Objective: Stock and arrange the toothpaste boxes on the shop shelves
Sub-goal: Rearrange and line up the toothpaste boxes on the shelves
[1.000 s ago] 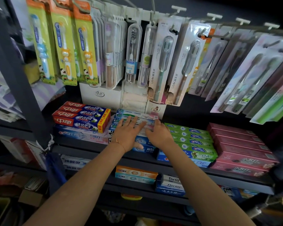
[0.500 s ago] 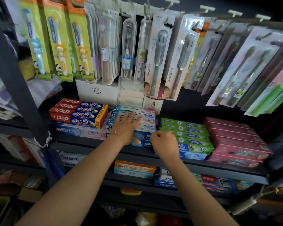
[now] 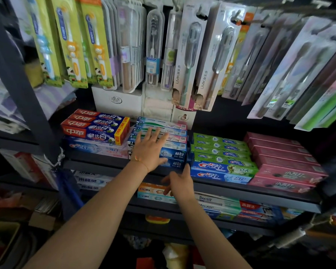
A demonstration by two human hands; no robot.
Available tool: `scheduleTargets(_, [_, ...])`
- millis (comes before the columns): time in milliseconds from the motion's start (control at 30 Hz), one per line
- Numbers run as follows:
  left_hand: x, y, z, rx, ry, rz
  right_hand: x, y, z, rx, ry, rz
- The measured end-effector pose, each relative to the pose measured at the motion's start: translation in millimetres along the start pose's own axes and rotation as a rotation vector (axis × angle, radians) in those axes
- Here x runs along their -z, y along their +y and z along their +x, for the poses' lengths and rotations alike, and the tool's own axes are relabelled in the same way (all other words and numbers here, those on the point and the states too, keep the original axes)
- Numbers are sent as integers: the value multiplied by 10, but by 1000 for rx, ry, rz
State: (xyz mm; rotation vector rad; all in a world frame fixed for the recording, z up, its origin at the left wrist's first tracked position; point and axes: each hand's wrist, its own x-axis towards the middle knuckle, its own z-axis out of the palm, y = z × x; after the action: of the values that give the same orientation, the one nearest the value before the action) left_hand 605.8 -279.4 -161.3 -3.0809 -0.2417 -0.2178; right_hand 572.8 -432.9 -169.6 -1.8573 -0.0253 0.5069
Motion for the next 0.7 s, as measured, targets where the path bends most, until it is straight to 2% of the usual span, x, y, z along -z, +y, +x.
scheduleTargets(700, [30,2,-24,1,-2,-32,-1,53,26,40,-58,1])
